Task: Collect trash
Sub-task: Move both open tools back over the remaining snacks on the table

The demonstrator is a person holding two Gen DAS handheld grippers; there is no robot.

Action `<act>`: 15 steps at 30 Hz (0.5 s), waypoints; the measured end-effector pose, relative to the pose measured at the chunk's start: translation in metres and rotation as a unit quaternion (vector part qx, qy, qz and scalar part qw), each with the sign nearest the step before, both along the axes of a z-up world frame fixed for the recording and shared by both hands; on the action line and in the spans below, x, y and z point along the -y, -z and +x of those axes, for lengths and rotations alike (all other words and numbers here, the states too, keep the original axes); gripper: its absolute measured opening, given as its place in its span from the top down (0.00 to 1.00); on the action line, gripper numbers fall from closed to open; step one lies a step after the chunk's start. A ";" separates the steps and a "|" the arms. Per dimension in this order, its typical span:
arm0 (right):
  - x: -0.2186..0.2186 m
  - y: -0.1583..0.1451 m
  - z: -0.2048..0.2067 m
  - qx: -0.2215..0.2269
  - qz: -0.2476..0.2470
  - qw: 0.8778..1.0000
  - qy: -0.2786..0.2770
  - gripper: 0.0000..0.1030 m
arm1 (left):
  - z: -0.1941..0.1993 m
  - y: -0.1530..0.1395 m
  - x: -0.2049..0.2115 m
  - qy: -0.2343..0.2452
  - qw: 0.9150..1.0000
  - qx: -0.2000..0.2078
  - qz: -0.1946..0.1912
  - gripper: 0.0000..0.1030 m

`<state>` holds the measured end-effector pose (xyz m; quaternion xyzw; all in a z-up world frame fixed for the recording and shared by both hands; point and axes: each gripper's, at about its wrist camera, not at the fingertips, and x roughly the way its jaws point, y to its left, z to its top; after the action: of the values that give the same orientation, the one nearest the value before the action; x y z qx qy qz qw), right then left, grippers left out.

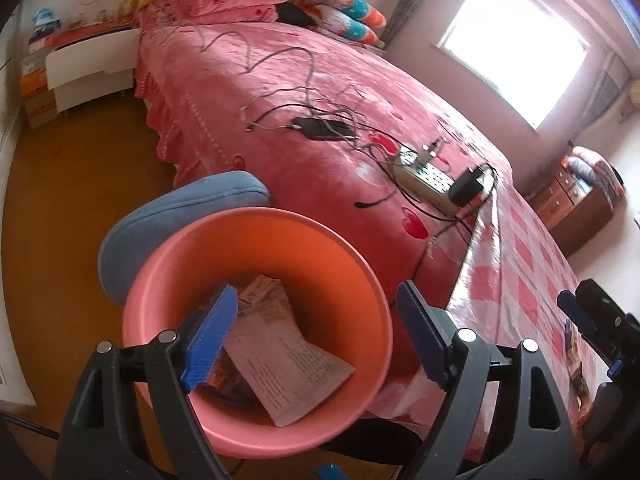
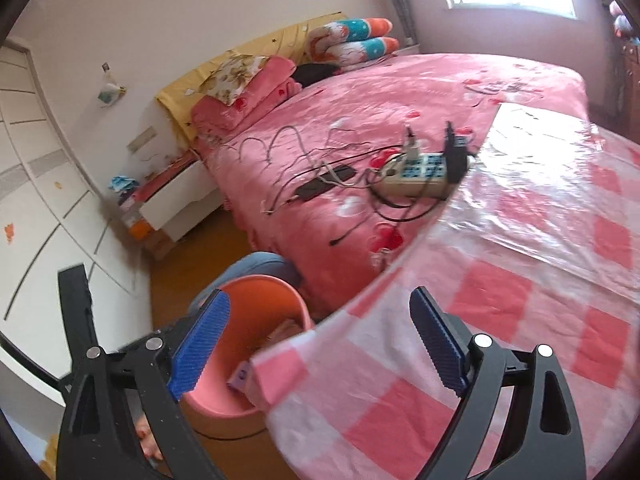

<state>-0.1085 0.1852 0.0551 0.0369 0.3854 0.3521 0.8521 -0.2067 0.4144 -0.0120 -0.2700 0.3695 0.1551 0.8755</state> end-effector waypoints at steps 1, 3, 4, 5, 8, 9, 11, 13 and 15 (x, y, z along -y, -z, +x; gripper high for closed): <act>0.004 -0.001 -0.003 0.009 -0.007 1.000 0.004 0.12 | 0.002 -0.002 0.006 0.009 1.000 0.001 0.001 0.20; 0.012 -0.001 -0.009 0.026 -0.020 0.999 0.011 0.12 | 0.005 -0.004 0.014 0.021 1.000 0.002 0.005 0.20; 0.017 -0.002 -0.012 0.037 -0.026 0.999 0.016 0.12 | 0.008 -0.006 0.021 0.031 0.999 0.003 0.007 0.20; 0.022 -0.004 -0.015 0.047 -0.029 0.998 0.020 0.12 | 0.009 -0.007 0.025 0.037 0.999 0.004 0.008 0.20; 0.038 -0.007 -0.022 0.073 -0.036 0.996 0.033 0.12 | 0.013 -0.013 0.039 0.058 0.998 0.009 0.009 0.20; 0.043 -0.008 -0.024 0.082 -0.039 0.995 0.037 0.12 | 0.015 -0.015 0.044 0.063 0.998 0.010 0.009 0.20; 0.052 -0.010 -0.026 0.095 -0.043 0.994 0.043 0.12 | 0.018 -0.019 0.053 0.076 0.997 0.014 0.009 0.20; 0.062 -0.012 -0.027 0.101 -0.043 0.993 0.050 0.12 | 0.020 -0.023 0.062 0.085 0.996 0.018 0.010 0.20; 0.071 -0.012 -0.027 0.099 -0.038 0.993 0.056 0.12 | 0.022 -0.028 0.071 0.095 0.995 0.020 0.010 0.20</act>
<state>-0.1352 0.1138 0.0672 -0.0094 0.3092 0.2910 0.9053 -0.1845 0.3434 0.0157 -0.2278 0.3738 0.0699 0.8964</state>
